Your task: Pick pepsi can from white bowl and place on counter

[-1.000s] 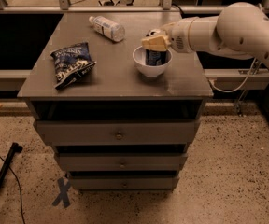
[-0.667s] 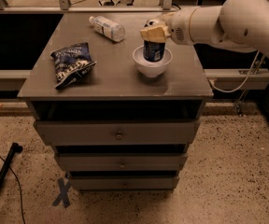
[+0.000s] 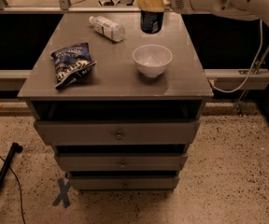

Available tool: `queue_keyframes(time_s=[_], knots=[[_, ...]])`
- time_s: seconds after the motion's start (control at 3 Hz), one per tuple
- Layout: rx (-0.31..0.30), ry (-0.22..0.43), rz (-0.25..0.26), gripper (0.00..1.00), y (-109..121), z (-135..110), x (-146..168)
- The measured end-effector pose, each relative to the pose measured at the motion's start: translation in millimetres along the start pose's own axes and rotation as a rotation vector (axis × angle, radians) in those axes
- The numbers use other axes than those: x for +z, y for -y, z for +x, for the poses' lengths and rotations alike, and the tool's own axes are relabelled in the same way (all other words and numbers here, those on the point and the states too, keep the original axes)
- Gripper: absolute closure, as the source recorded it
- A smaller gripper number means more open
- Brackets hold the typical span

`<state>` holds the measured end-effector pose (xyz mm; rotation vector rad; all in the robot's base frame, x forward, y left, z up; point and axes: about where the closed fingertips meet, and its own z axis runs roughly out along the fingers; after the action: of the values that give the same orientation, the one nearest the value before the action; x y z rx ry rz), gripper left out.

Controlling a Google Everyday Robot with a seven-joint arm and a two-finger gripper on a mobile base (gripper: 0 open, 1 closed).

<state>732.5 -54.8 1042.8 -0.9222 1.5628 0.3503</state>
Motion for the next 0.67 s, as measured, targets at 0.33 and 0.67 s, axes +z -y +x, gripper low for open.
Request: queue_keyframes(time_s=[0.33,0.67], knots=[[0.01,0.009,0.034,1.0,28,-2,6],[0.088,-0.01,0.105,1.0,64,30,4]])
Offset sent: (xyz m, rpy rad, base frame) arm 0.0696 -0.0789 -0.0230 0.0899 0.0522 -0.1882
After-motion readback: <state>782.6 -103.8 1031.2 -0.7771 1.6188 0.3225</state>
